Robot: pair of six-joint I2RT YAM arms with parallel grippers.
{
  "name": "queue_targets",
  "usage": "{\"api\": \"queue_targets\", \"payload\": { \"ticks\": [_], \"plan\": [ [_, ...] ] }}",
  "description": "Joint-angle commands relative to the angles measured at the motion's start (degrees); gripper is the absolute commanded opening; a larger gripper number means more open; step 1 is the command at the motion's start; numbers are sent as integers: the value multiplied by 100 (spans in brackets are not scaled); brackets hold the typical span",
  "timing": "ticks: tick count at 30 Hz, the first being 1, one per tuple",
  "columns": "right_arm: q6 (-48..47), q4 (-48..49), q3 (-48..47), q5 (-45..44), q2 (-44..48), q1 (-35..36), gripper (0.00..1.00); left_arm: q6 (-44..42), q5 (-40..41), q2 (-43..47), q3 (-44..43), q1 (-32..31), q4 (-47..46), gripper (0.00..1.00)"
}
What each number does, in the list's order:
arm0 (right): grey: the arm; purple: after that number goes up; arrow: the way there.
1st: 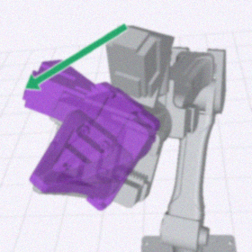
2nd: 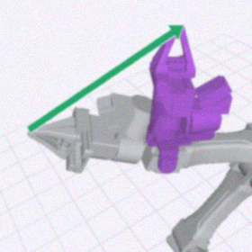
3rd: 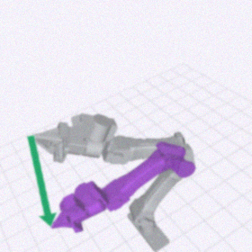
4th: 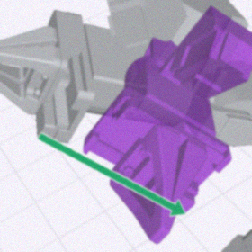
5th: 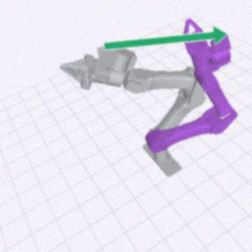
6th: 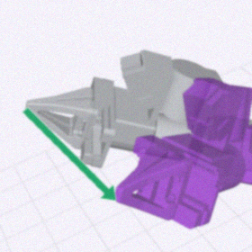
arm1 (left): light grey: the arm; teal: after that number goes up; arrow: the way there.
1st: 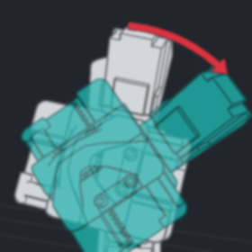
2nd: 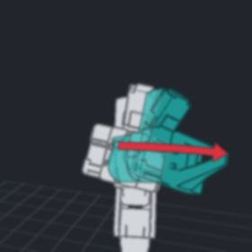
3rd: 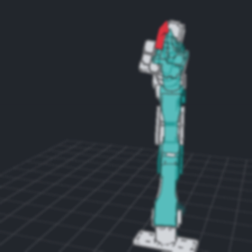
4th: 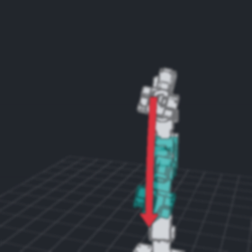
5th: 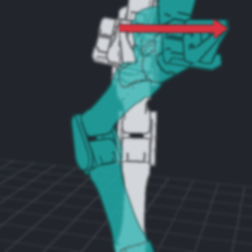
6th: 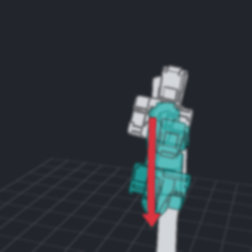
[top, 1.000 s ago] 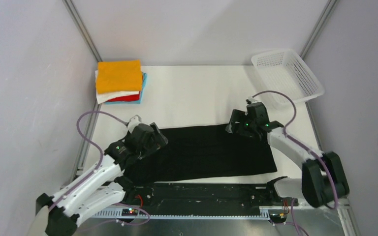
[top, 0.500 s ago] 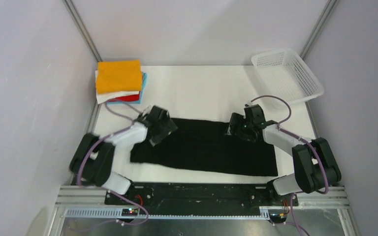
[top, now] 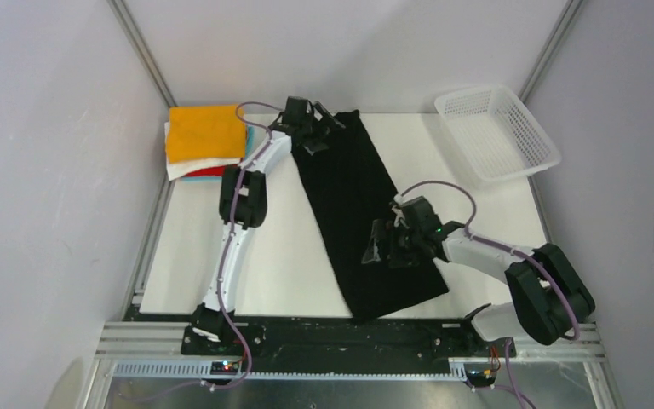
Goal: Fold and stack the t-shirts
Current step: Rotate the tshirt 90 degrees, then grab the bottom of the folded rectangular tshirt with both arms
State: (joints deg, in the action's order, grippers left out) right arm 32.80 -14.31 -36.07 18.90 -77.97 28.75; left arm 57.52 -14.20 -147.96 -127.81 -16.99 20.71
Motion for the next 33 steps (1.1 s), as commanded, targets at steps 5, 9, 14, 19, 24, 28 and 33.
{"api": "queue_targets", "payload": {
  "ticks": [5,9,14,19,24,28,33],
  "plan": [
    [700,1329,-448,1119,-1080,1202,99,1321,-612,-1570,-1886,193,-599,100],
    [876,1517,-485,724,-981,1343,100,1443,-364,-1616,-1901,200,-847,100],
    [728,1273,-515,273,-401,1372,99,1422,-436,-1588,-1898,205,-1020,100],
    [640,1082,-542,-339,615,1382,99,934,-948,-689,-1586,54,-1083,100],
    [378,-48,-537,-1427,1616,1376,99,44,-1058,1354,-639,-43,-890,100],
    [447,-1193,-443,-2295,2360,1239,99,-848,-958,3127,735,-247,-493,100],
    [708,-1985,95,-2345,3280,933,99,-2165,616,5993,3970,-1087,-68,100]
  ]
}}
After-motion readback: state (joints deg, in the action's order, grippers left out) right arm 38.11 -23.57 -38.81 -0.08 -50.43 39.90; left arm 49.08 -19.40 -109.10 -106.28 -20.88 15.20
